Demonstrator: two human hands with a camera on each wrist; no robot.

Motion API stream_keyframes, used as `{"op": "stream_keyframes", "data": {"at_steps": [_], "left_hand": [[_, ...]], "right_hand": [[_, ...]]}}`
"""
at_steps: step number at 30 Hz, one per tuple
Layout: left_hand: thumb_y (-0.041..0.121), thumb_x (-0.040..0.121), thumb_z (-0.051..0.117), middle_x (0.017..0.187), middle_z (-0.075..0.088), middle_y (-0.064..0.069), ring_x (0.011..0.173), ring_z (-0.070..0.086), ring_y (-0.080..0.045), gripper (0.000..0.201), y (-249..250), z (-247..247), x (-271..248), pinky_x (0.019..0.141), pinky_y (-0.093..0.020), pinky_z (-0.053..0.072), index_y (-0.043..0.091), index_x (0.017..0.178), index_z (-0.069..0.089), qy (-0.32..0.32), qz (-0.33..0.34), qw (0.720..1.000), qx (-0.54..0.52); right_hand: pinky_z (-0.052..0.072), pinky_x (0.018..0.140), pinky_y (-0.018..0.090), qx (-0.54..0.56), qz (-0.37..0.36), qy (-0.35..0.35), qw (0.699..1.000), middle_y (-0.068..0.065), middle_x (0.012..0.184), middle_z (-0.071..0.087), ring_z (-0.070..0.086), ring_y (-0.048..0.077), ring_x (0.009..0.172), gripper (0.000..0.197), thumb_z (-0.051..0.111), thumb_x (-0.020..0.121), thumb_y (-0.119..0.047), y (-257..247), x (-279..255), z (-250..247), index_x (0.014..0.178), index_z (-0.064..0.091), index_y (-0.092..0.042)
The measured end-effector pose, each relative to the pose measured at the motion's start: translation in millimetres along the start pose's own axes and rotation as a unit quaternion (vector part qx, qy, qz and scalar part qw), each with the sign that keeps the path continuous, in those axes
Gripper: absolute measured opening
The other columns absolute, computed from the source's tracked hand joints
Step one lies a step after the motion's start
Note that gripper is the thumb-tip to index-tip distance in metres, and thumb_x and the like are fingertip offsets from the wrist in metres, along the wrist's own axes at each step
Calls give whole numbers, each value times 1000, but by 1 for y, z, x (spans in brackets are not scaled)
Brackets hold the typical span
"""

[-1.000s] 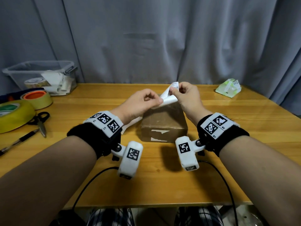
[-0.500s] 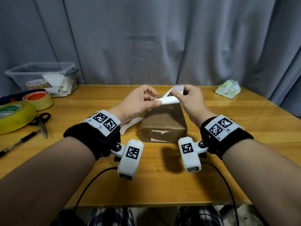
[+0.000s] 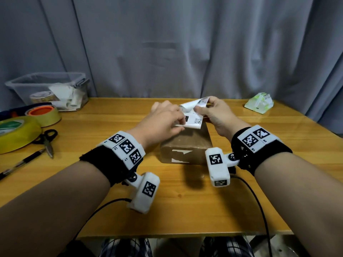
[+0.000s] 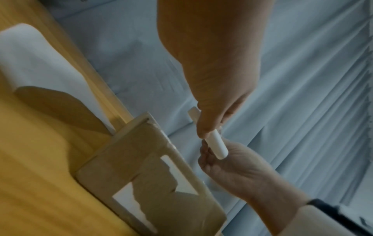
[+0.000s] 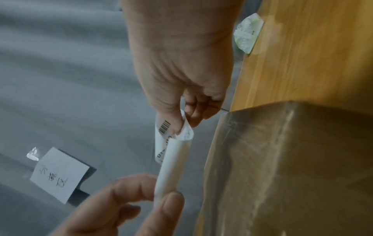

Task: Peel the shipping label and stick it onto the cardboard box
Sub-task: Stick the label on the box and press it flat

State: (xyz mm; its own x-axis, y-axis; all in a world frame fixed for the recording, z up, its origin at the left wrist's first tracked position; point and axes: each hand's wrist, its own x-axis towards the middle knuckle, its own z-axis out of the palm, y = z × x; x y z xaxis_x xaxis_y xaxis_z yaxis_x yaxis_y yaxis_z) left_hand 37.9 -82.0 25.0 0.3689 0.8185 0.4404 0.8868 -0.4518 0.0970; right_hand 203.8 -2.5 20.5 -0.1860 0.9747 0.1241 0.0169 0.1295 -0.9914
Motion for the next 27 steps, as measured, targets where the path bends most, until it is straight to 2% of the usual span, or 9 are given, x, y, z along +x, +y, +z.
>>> {"op": "stream_keyframes", "data": {"at_steps": [2,5,10,14,17,20,22,24,27], "left_hand": [[34,87,57,111,62,5,111,45,-17,17,-2,4,0,92,-31,24,24,98,64,-13,23,999,36],[31,88,53,109,64,4,111,50,-18,16,-3,12,1,94,-30,25,22,97,62,-28,40,997,60],[30,88,51,105,64,3,107,53,-18,11,-7,22,4,96,-29,28,22,93,58,-57,36,996,60],[31,87,54,99,63,4,101,53,-17,9,-9,24,7,96,-30,31,22,88,55,-67,24,997,30],[33,87,56,91,61,5,94,55,-18,12,-10,22,11,90,-29,35,22,84,50,-90,11,996,12],[31,88,56,91,63,3,89,57,-20,13,-12,20,14,76,-28,36,24,83,46,-100,25,995,15],[29,89,55,99,65,2,93,59,-21,9,-13,21,14,82,-30,40,21,94,53,-99,39,994,15],[28,90,53,109,64,1,102,58,-19,21,-13,22,15,92,-32,40,20,109,58,-104,40,994,3],[24,89,54,107,60,0,107,53,-19,26,-12,23,15,95,-32,37,18,113,61,-110,21,993,-31]], "right_hand": [[50,46,14,-58,1,9,998,6,78,57,59,15,65,40,58,77,15,1,3,3,110,55,-7],[49,46,17,-104,10,25,994,5,72,54,57,15,60,47,62,75,14,6,11,6,113,49,-9],[45,59,34,-153,29,71,985,11,83,55,55,24,70,47,70,67,5,17,24,10,82,38,-25],[37,54,29,-161,16,96,982,2,75,47,43,18,64,49,71,62,3,24,26,12,69,33,-27],[42,54,26,-137,4,73,988,0,64,46,44,14,58,41,63,64,15,25,24,10,60,41,-19],[41,49,24,-148,5,3,989,10,64,52,47,15,53,22,54,71,18,23,20,8,67,55,-4],[42,49,23,-152,7,-20,988,13,67,55,49,17,55,15,54,75,16,22,18,5,74,60,2],[44,47,15,-146,2,-28,989,7,66,56,51,13,57,19,56,78,13,19,17,4,71,62,-4],[49,52,8,-118,8,-42,992,2,74,61,56,9,65,22,61,79,10,15,12,3,97,66,-2]]}}
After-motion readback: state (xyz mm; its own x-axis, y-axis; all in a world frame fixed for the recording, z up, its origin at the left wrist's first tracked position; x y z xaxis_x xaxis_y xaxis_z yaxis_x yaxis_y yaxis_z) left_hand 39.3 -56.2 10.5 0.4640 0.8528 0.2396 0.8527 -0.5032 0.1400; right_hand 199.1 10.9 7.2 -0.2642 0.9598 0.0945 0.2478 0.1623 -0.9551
